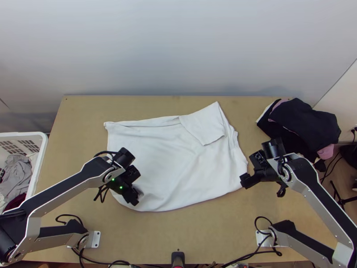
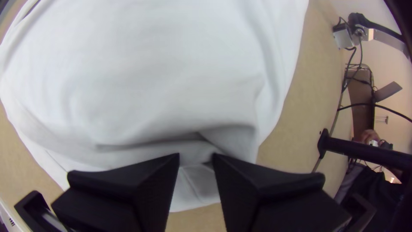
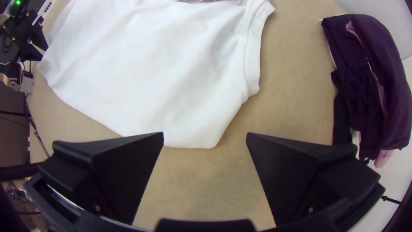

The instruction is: Fold the t-shirt

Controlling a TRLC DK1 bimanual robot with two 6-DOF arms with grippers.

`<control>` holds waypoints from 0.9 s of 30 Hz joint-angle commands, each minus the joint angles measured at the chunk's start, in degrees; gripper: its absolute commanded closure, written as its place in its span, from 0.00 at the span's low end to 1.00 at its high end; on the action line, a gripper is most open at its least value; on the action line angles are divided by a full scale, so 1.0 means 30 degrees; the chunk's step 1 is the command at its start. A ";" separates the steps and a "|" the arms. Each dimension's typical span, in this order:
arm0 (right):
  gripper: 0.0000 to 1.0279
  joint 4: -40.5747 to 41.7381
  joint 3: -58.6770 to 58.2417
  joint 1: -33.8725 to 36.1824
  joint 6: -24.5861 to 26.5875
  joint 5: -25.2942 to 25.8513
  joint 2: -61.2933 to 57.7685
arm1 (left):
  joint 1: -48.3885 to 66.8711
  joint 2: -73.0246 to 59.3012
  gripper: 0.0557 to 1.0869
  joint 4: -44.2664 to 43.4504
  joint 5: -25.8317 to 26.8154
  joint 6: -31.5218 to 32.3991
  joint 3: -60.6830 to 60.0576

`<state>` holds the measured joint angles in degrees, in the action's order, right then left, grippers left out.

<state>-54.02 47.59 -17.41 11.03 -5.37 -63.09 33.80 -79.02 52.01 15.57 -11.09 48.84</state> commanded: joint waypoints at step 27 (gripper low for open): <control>0.13 0.1161 -0.0747 -0.0994 -0.0717 0.0119 -0.0298 | -0.4265 0.5189 0.96 0.1619 0.3510 -0.0463 -0.0342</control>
<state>-51.42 45.43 -19.84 9.45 -4.97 -62.89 24.69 -68.05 54.15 24.32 -11.77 46.74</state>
